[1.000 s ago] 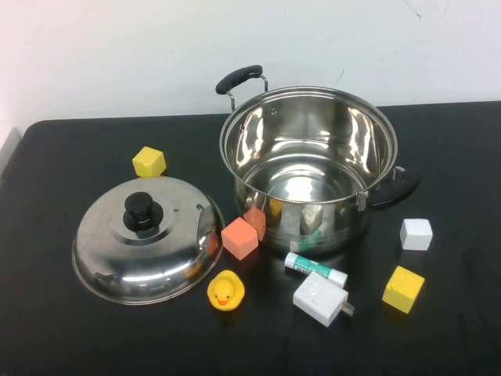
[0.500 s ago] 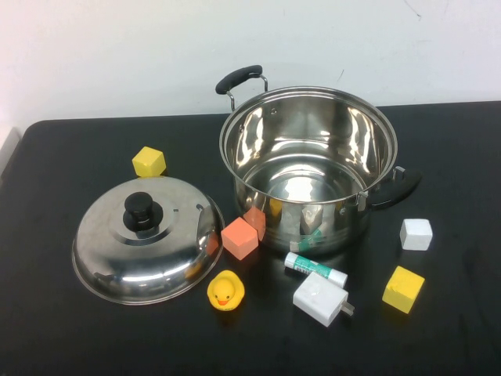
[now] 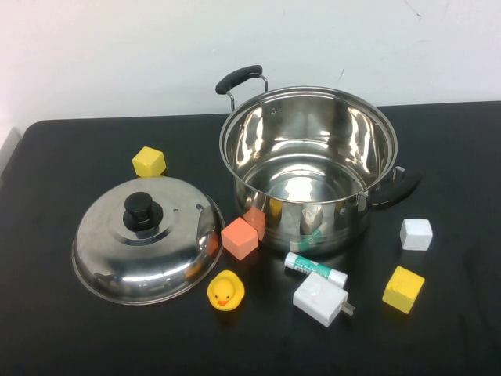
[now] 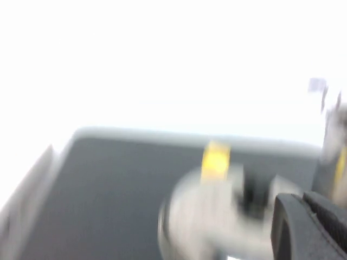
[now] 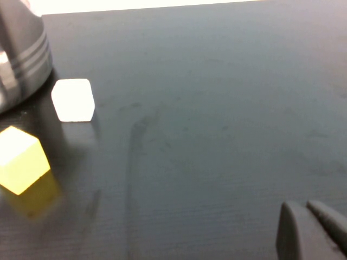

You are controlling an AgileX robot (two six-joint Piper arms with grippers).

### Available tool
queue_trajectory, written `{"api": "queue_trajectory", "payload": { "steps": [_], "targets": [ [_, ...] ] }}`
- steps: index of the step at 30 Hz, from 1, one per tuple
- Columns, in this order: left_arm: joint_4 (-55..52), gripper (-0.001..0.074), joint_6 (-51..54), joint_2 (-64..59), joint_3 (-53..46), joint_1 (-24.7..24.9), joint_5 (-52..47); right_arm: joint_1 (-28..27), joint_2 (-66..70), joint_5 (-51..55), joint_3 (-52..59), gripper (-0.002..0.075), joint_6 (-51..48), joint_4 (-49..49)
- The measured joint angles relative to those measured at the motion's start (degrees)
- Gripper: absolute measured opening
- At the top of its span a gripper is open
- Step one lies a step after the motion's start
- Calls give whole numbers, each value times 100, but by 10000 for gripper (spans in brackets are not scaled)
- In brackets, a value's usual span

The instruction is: Cover the pot

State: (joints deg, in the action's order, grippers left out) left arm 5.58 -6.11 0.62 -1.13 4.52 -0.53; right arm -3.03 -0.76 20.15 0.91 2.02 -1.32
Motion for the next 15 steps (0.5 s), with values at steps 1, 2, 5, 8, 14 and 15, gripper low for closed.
{"api": "queue_trajectory", "payload": {
  "steps": [1, 2, 5, 8, 14, 15],
  "targets": [
    [0, -1, 0, 0, 0, 0, 352, 0, 0, 0, 0, -2, 0, 0],
    [0, -1, 0, 0, 0, 0, 704, 0, 0, 0, 0, -2, 0, 0],
    [0, -1, -83, 0, 0, 0, 1639, 0, 0, 0, 0, -2, 0, 0],
    [0, -1, -165, 0, 0, 0, 2560, 0, 0, 0, 0, -2, 0, 0],
    [0, -1, -200, 13, 0, 0, 3893, 0, 0, 0, 0, -2, 0, 0],
    [0, -1, -214, 16, 0, 0, 4035, 0, 0, 0, 0, -2, 0, 0]
  ]
}}
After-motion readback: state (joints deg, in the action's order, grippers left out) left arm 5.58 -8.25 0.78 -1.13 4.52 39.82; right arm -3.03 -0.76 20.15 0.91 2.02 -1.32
